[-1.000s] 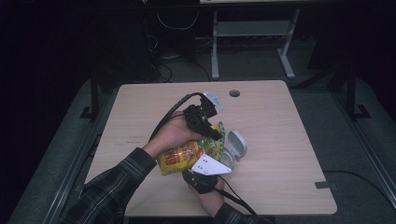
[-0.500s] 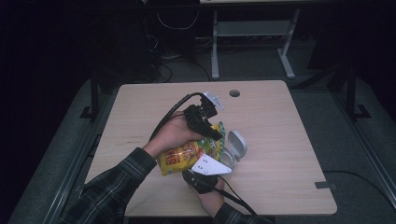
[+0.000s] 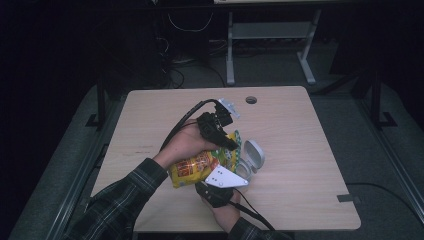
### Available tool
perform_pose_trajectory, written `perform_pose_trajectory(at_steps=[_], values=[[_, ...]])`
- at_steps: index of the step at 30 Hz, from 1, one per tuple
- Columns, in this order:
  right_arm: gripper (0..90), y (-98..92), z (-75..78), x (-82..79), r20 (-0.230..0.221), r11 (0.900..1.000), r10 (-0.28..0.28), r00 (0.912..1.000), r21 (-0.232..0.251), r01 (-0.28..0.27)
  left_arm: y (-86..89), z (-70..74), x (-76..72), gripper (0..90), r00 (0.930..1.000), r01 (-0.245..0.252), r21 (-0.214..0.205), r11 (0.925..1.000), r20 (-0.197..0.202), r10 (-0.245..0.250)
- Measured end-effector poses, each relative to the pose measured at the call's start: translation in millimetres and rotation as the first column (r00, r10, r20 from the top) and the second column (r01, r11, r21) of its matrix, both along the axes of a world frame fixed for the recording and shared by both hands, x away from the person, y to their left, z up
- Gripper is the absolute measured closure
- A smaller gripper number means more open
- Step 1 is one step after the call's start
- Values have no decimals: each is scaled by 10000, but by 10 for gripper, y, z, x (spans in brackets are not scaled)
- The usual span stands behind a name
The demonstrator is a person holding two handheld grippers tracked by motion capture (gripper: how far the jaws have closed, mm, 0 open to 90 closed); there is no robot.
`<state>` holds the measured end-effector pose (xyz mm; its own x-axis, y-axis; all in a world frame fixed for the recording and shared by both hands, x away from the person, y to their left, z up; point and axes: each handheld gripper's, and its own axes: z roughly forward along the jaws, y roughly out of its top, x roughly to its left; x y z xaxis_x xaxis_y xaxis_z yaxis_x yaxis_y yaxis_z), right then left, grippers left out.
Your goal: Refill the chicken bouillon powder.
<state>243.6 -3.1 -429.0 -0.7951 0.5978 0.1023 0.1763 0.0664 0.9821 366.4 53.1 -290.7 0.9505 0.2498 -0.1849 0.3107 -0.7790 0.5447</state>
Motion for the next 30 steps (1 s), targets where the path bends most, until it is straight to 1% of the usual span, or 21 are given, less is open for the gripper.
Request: perform_pose_trajectory(at_steps=[7, 11, 30], values=[[898, -1, 0, 0, 6, 10000, 7, 10000, -1, -7, -2, -3, -1, 900, 10000, -13, -32, 10000, -12, 13], [898, -1, 0, 0, -4, 10000, 6, 10000, 10, -6, -2, -1, 3, 900, 10000, 23, 31, 10000, 2, -23], [898, -2, 1, -2, -18, 10000, -4, 10000, 41, 4, -17, 1, -2, 900, 10000, 33, 67, 10000, 20, -33]])
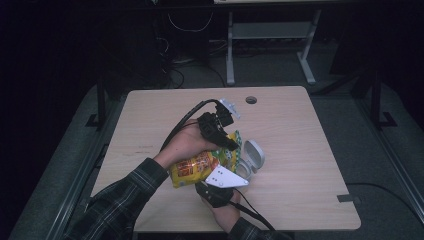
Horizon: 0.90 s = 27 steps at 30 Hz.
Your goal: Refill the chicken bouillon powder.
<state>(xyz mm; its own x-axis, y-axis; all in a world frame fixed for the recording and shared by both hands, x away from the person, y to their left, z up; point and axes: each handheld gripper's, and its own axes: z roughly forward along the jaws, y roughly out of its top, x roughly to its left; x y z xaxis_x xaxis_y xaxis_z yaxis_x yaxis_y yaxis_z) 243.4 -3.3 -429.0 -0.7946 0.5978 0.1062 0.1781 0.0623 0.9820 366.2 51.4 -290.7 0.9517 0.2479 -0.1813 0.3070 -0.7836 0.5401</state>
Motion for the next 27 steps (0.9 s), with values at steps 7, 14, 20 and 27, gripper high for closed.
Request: perform_pose_trajectory(at_steps=[7, 14, 20, 27], values=[[898, 0, -1, 2, 16, 10000, 0, 10000, 4, 0, -2, -1, 1, 900, 10000, -10, 8, 10000, -22, 10], [898, 0, 1, 0, -27, 10000, -1, 10000, 41, 1, -6, 2, 1, 900, 10000, 6, 49, 10000, -20, -6], [898, -1, 2, 1, -27, 10000, 11, 10000, 63, -11, -12, 3, 2, 900, 10000, 21, 78, 10000, 3, -21], [898, -2, 4, 3, -37, 9999, 36, 10000, 110, -35, -22, 5, 5, 900, 10000, 51, 137, 9999, 5, -51]])
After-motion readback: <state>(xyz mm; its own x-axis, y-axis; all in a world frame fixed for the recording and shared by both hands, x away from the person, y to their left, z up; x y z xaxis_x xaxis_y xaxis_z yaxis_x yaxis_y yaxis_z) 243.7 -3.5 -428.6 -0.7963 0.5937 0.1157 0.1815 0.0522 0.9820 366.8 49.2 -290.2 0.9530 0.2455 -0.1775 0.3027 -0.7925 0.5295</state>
